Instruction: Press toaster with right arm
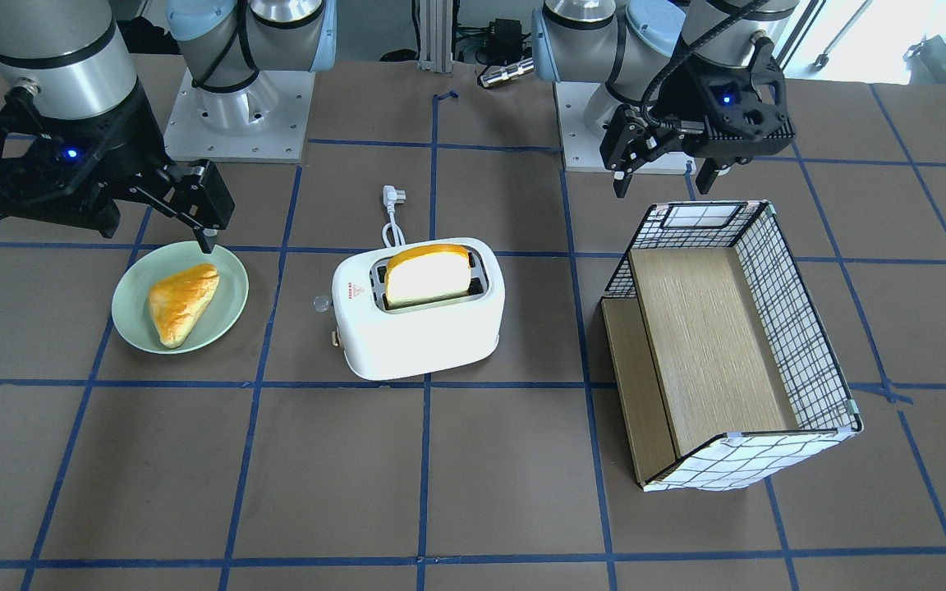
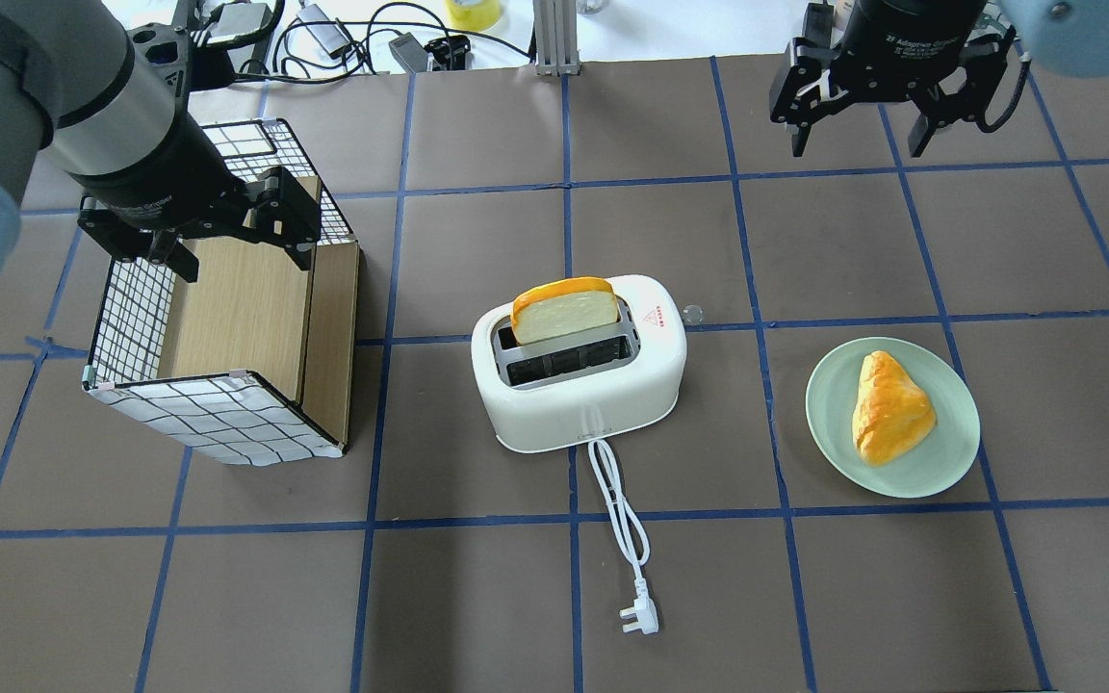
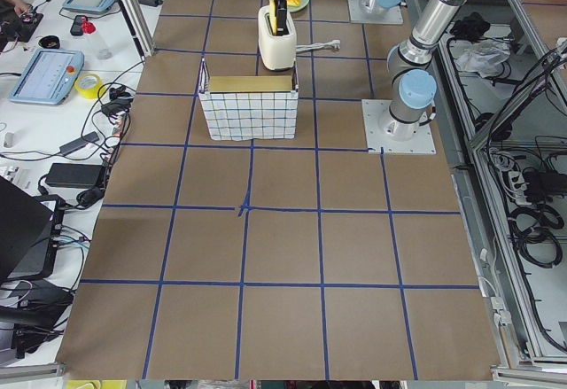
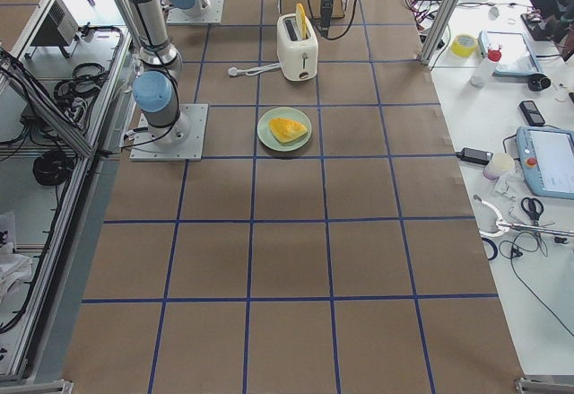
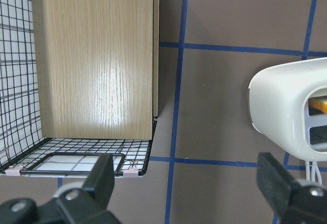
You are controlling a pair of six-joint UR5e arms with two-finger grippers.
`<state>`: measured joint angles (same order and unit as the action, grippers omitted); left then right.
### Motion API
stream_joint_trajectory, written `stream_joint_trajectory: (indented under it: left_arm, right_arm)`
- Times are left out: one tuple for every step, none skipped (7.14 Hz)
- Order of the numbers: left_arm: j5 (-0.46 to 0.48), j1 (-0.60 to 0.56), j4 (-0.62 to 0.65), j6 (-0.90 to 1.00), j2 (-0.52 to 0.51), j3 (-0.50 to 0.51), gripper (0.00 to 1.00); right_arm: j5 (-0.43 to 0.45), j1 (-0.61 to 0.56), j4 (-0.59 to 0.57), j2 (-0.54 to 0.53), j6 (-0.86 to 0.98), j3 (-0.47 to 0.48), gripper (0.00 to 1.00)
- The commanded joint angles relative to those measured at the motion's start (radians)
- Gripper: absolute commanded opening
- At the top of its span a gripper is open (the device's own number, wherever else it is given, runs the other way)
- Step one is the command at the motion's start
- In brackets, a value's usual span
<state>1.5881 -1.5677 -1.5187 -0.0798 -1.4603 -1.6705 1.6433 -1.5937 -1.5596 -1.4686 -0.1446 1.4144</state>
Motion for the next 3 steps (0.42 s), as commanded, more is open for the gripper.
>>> stream_joint_trajectory:
  left_arm:
    - [0.0,0.0,0.0,0.0,0.0,0.0,1.0]
    - [0.001,0.0,0.0,0.0,0.0,0.0,1.0]
    - [0.001,0.0,0.0,0.0,0.0,0.0,1.0]
  right_arm:
    - [-0.002,0.0,-0.002,0.001,0.005,0.001,1.0]
    - [-0.011,0.0,-0.035,0.001,0.011,0.005,1.0]
    - [-0.032,0.0,-0.063,-0.001,0.017,0.009,1.0]
